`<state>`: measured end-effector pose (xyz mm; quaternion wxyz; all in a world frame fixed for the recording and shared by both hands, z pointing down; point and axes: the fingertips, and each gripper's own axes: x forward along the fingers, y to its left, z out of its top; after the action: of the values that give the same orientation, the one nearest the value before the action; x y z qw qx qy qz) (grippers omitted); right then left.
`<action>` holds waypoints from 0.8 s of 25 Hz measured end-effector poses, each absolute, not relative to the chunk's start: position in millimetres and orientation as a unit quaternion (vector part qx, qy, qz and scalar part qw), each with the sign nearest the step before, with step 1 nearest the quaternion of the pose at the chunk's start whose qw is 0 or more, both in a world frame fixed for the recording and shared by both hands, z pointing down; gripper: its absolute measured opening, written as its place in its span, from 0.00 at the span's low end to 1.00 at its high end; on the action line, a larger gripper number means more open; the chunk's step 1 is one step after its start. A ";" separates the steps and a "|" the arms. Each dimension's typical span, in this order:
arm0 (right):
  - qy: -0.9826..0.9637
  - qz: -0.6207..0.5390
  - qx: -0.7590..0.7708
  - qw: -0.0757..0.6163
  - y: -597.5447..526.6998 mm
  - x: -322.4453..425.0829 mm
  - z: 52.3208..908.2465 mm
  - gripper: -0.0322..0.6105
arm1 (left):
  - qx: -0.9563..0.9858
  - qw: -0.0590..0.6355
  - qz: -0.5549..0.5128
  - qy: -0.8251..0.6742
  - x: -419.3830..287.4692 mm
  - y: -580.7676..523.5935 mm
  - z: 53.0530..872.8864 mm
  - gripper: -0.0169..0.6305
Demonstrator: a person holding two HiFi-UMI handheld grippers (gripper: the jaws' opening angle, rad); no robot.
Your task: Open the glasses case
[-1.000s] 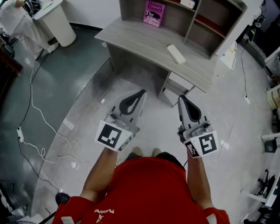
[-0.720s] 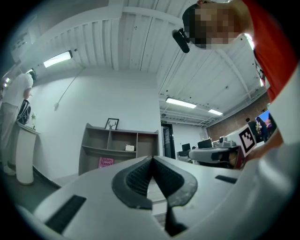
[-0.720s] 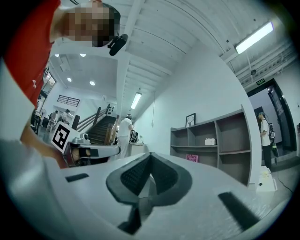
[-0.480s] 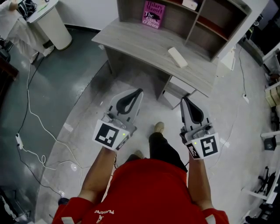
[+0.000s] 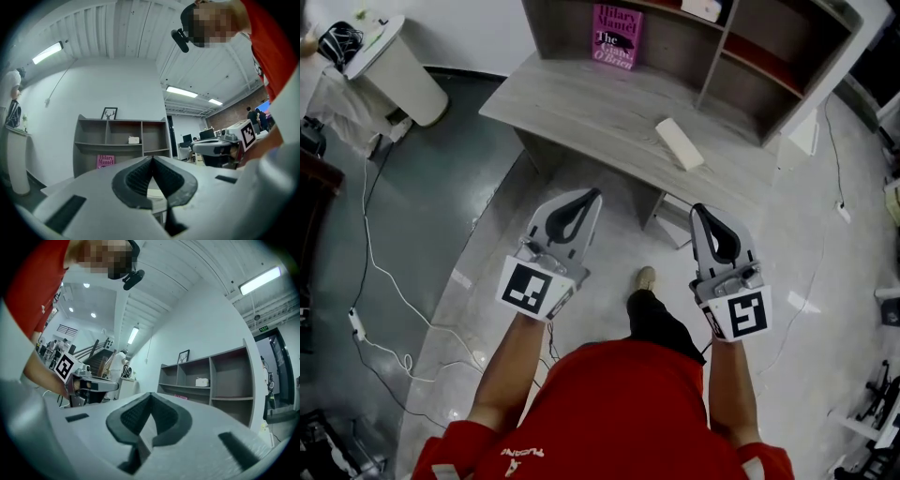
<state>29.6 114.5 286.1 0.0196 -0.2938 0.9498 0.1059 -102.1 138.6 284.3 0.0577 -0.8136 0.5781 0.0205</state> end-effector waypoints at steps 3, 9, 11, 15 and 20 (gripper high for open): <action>0.953 0.086 -0.291 0.011 73.6 29.5 295.1 0.06 | -0.814 0.052 0.010 0.578 -100.7 93.9 291.2 0.04; 0.956 0.075 -0.282 0.002 -2.4 28.0 307.2 0.06 | -0.815 0.038 -0.011 0.578 -98.0 12.5 308.6 0.04; 0.957 0.075 -0.280 0.001 -23.3 28.6 310.4 0.06 | -0.815 0.029 -0.022 0.579 -97.1 -10.5 318.6 0.04; 0.959 0.070 -0.275 -0.012 -59.1 31.1 321.9 0.06 | -0.815 0.009 -0.044 0.578 -92.3 -51.6 340.3 0.04; 0.957 0.064 -0.283 -0.019 -88.9 31.5 333.0 0.06 | -0.828 -0.003 -0.065 0.557 -83.8 -87.2 371.4 0.04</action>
<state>31.5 -88.9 333.0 -0.0189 -0.2834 0.9567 0.0638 -83.8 -87.2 371.4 -0.0027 -0.8280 0.5570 -0.0648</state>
